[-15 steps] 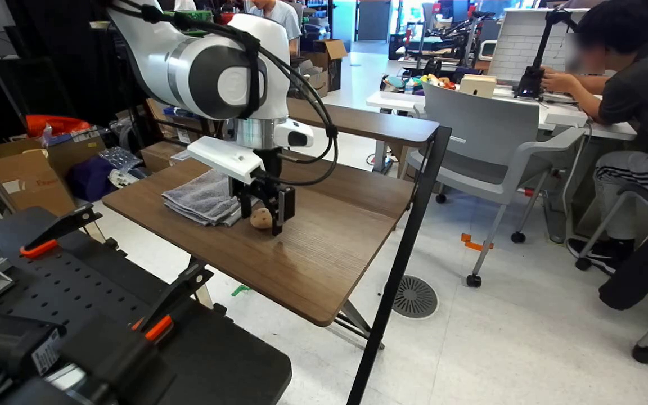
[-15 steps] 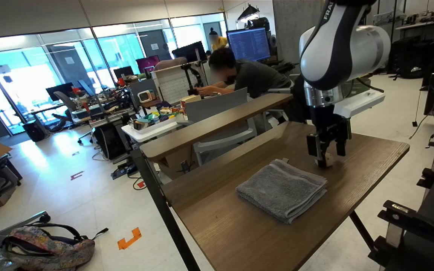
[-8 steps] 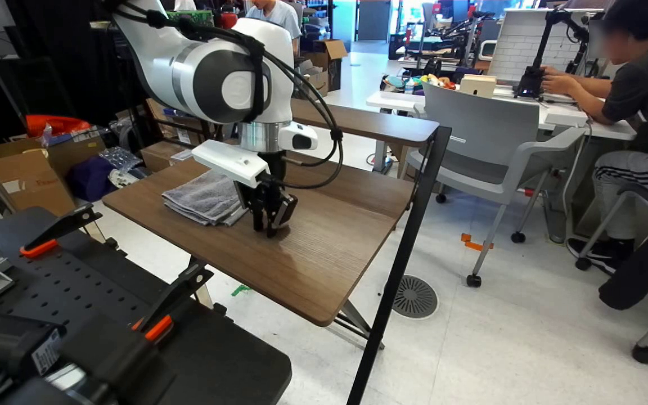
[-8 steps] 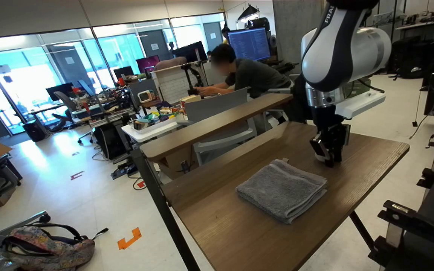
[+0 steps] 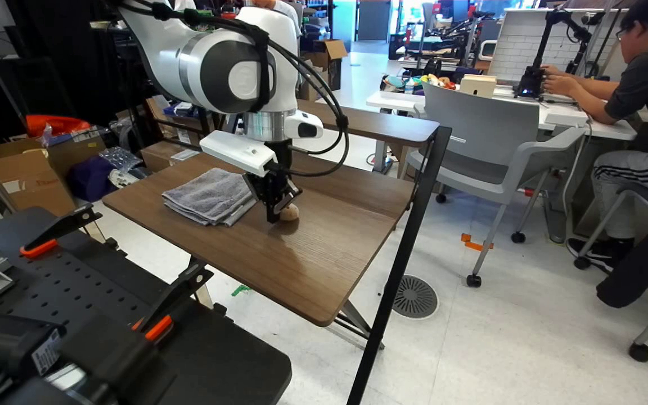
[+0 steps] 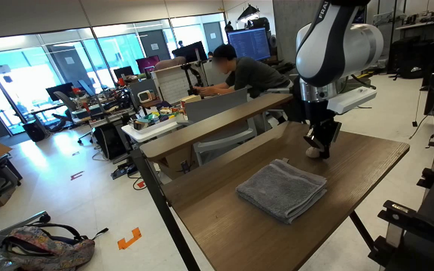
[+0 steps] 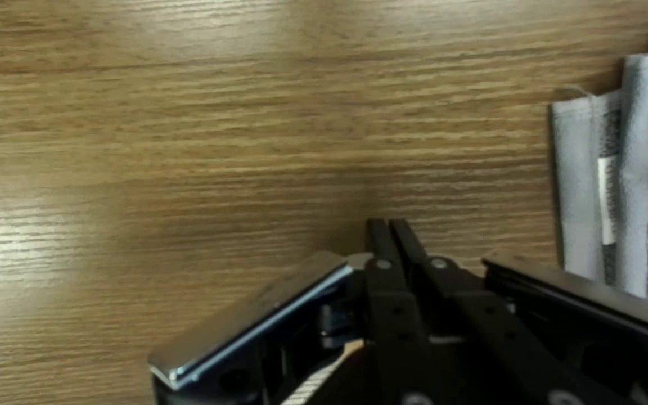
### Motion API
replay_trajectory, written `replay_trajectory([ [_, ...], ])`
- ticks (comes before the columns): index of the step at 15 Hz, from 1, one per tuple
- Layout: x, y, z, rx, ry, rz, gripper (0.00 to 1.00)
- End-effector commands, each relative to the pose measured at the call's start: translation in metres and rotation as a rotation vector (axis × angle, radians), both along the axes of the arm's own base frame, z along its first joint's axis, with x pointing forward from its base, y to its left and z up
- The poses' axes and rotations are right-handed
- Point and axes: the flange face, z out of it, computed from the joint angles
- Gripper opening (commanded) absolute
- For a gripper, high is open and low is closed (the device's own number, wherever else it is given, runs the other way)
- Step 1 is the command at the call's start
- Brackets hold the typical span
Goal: Move the brown object to the left and use the grey towel to wipe the table
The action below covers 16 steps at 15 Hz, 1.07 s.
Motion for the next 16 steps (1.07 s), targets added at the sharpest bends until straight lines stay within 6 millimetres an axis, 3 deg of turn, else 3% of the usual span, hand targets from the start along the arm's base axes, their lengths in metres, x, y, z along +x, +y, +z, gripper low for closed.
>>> replay_trajectory([
  [1,0.008,-0.001,0.01,-0.014,-0.028,-0.006,0.33],
  [7,0.019,-0.005,0.034,-0.001,-0.046,-0.035,0.75],
  [10,0.038,-0.006,0.046,0.011,-0.091,-0.073,0.97],
  [13,0.054,-0.008,0.044,0.002,-0.099,-0.119,1.0],
  [16,0.055,-0.012,0.03,-0.016,-0.075,-0.147,1.0],
])
